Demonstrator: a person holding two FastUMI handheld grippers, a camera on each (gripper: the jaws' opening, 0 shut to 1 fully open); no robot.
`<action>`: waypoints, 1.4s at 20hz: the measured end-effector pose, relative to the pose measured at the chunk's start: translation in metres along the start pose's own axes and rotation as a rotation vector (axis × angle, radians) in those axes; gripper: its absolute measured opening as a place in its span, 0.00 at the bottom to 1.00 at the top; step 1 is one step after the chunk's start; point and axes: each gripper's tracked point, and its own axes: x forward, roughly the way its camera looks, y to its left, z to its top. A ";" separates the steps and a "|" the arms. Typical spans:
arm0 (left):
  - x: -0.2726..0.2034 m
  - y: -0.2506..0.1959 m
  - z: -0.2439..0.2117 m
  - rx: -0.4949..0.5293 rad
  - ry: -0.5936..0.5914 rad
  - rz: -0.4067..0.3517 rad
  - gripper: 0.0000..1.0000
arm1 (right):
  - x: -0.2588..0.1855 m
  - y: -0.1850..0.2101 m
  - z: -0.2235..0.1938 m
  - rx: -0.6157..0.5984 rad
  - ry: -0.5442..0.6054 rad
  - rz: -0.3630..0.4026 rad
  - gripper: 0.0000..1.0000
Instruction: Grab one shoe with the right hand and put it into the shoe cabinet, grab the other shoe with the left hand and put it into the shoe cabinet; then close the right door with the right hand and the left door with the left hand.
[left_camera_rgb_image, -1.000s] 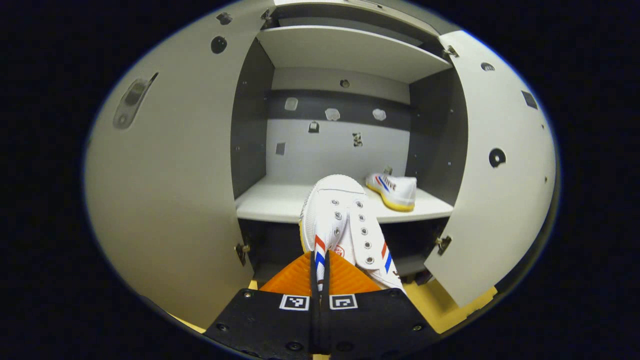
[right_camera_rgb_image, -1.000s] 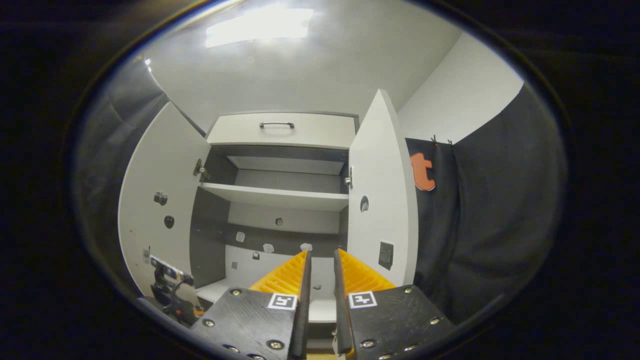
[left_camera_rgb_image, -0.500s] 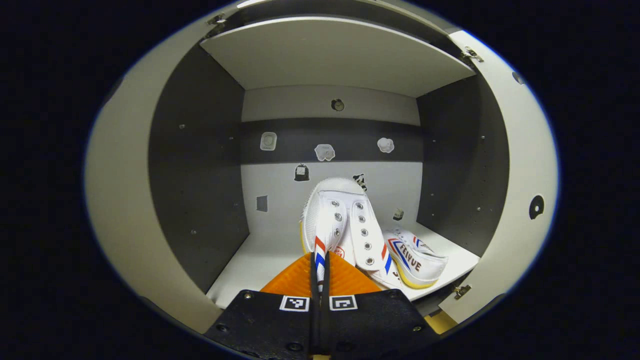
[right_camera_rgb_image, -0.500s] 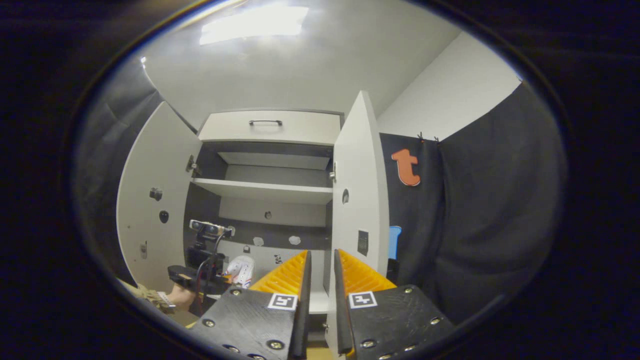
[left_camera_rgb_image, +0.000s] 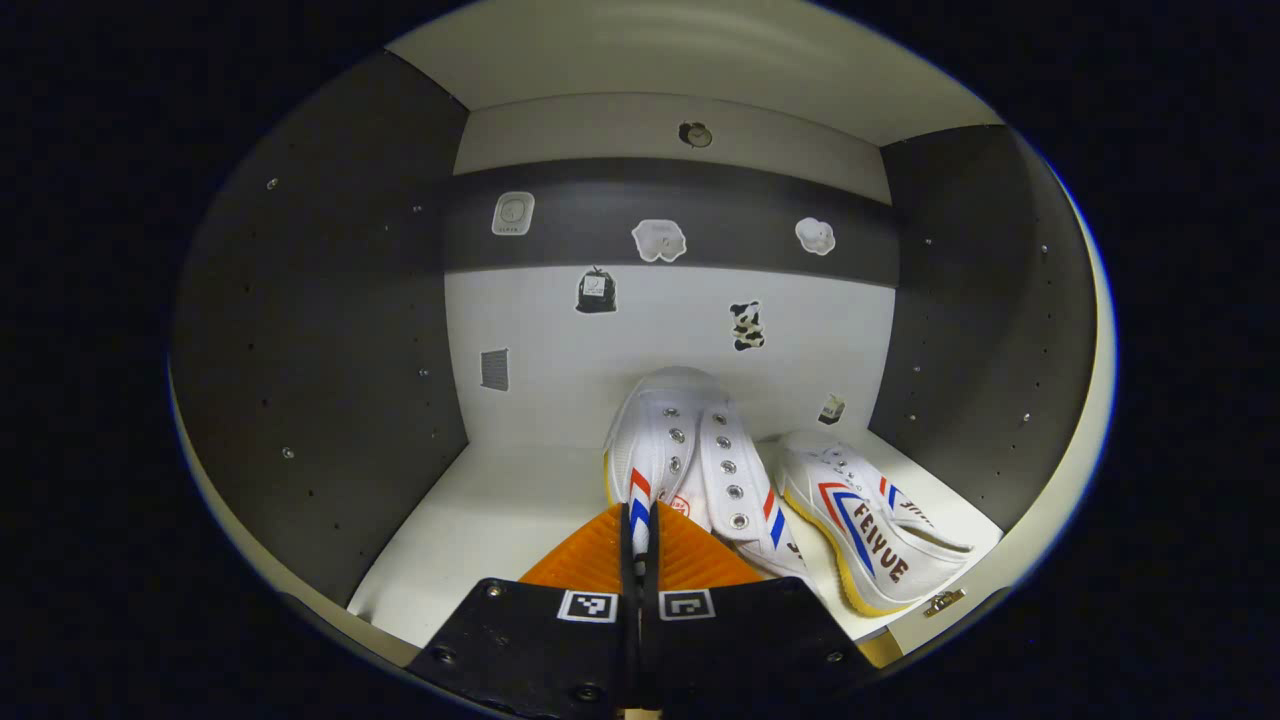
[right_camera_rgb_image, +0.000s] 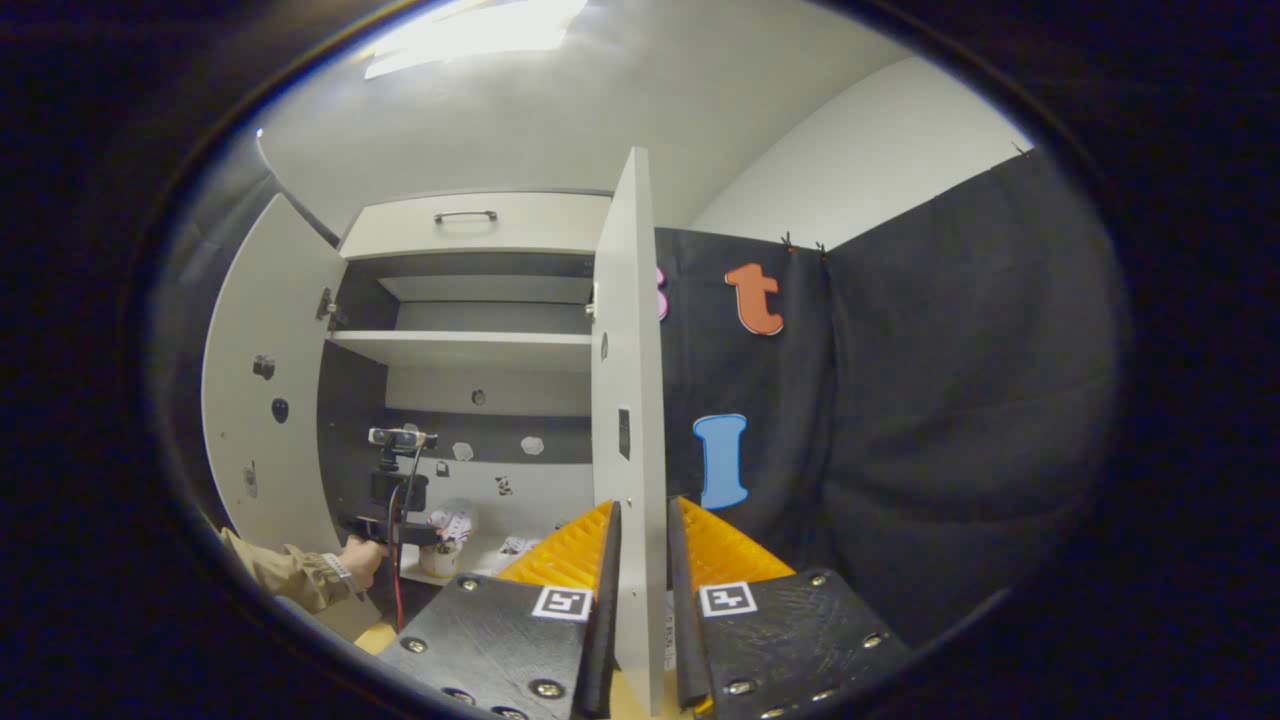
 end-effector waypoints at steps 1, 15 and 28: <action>0.008 0.000 -0.006 0.003 0.016 0.001 0.03 | 0.002 -0.006 -0.004 0.001 0.010 -0.010 0.25; -0.091 -0.034 0.101 0.119 -0.265 -0.117 0.96 | 0.041 -0.048 -0.041 -0.023 0.074 -0.002 0.74; -0.233 -0.002 0.137 0.084 -0.400 -0.044 0.96 | 0.044 -0.027 -0.040 0.007 0.073 0.116 0.71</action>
